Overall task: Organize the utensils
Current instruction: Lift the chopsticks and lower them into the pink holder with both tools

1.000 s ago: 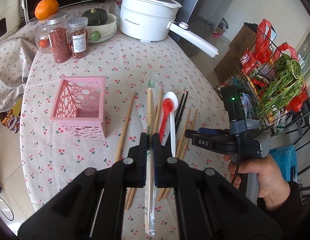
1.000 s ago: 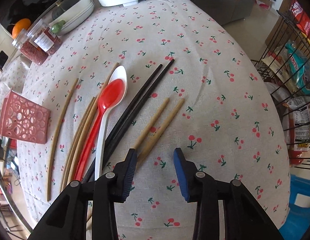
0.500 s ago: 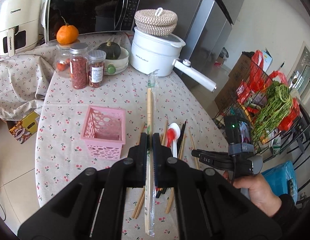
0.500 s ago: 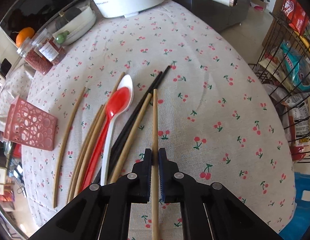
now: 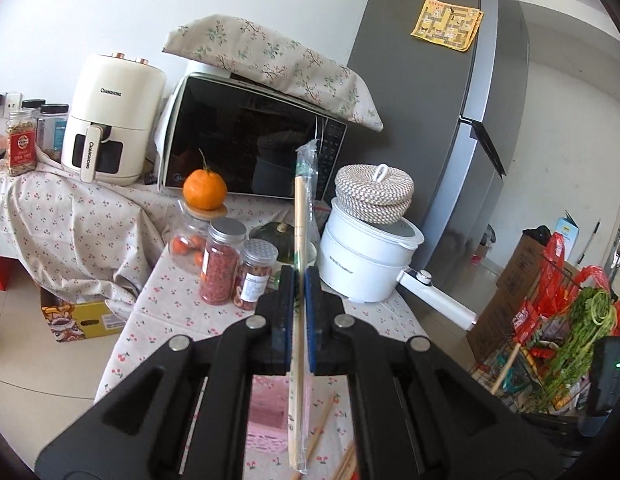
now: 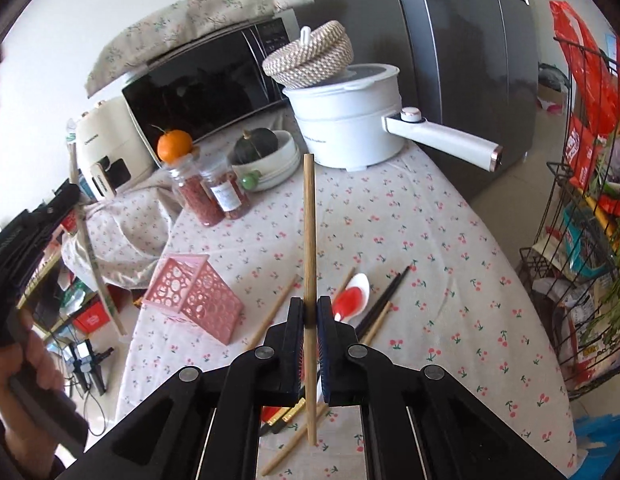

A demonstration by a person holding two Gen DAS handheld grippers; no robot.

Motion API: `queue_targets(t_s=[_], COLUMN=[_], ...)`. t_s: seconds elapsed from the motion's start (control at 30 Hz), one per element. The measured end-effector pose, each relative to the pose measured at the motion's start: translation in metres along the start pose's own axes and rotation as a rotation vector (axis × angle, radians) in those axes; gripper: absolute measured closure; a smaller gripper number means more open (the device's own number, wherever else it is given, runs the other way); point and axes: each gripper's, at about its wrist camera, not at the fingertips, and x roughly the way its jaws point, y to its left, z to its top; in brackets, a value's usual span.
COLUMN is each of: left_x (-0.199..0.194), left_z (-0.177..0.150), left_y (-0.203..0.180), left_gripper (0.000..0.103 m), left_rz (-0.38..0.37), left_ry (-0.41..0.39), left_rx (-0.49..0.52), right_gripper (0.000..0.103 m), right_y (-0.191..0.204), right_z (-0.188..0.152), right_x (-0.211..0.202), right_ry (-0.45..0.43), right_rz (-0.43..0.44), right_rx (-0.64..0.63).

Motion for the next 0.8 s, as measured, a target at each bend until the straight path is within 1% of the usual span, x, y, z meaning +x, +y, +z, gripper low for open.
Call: queue_targets(t_s=[0.13, 0.2, 0.3, 0.4, 0.5, 0.53, 0.57, 0.6, 0.63, 0.67, 0.73, 0.8], left_x=[0.020, 0.028, 0.038, 0.045, 0.049, 0.049, 0.051, 0.050, 0.048, 0.045, 0.041, 0.036], left_z=[-0.006, -0.009, -0.013, -0.017, -0.022, -0.023, -0.024, -0.024, -0.024, -0.023, -0.024, -0.024], left_y=[0.003, 0.005, 0.007, 0.005, 0.005, 0.006, 0.007, 0.008, 0.010, 0.011, 0.013, 0.015], left_gripper=[0.097, 0.097, 0.097, 0.097, 0.097, 0.094, 0.087, 0.082, 0.074, 0.068, 0.064, 0.063], left_rz=[0.047, 0.058, 0.064, 0.070, 0.075, 0.080, 0.081, 0.073, 0.064, 0.051, 0.040, 0.045], left_ry=[-0.039, -0.041, -0.032, -0.024, 0.015, 0.036, 0.059, 0.084, 0.105, 0.127, 0.173, 0.212], left_rx=[0.049, 0.056, 0.053, 0.080, 0.102, 0.099, 0.091, 0.081, 0.069, 0.060, 0.059, 0.060], right_gripper=[0.096, 0.096, 0.096, 0.096, 0.096, 0.096, 0.096, 0.096, 0.096, 0.096, 0.096, 0.096], right_y=[0.006, 0.008, 0.013, 0.019, 0.025, 0.027, 0.030, 0.032, 0.034, 0.037, 0.042, 0.047], right_z=[0.007, 0.009, 0.012, 0.015, 0.017, 0.017, 0.018, 0.018, 0.019, 0.019, 0.022, 0.024], right_x=[-0.004, -0.005, -0.006, -0.007, -0.007, -0.008, -0.009, -0.010, -0.011, -0.013, -0.018, -0.022], right_ry=[-0.036, -0.045, -0.055, -0.067, -0.078, -0.083, -0.088, -0.095, -0.102, -0.111, -0.132, -0.149], right_rz=[0.033, 0.049, 0.071, 0.086, 0.097, 0.098, 0.099, 0.100, 0.102, 0.104, 0.111, 0.120], right_rx=[-0.003, -0.002, -0.005, -0.001, 0.000, -0.002, -0.005, -0.007, -0.011, -0.016, -0.027, -0.035])
